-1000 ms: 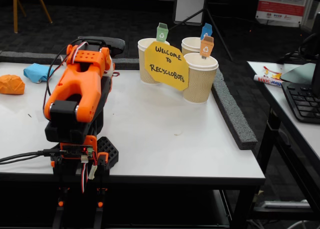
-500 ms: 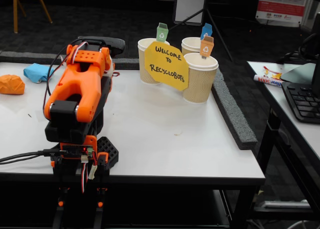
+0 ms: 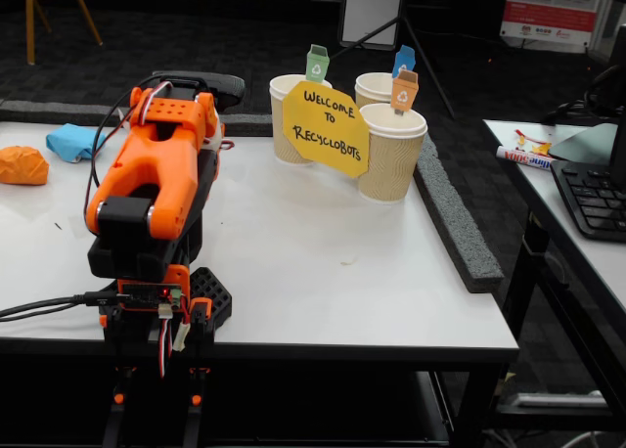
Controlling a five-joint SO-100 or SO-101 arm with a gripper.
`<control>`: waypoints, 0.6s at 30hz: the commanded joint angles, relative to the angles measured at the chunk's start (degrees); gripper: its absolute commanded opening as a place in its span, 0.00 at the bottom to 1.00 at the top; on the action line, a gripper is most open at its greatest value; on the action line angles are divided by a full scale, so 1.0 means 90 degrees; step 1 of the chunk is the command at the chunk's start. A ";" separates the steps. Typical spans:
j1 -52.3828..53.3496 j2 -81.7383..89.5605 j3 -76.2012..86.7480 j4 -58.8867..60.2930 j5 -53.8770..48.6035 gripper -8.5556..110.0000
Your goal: Sort rubbish by color.
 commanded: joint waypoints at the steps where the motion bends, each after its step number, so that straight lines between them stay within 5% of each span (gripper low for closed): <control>1: -0.0029 0.0195 -0.0293 -0.0010 -0.0088 0.07; 18: -0.0137 0.0176 -0.0352 -0.0186 -0.0127 0.10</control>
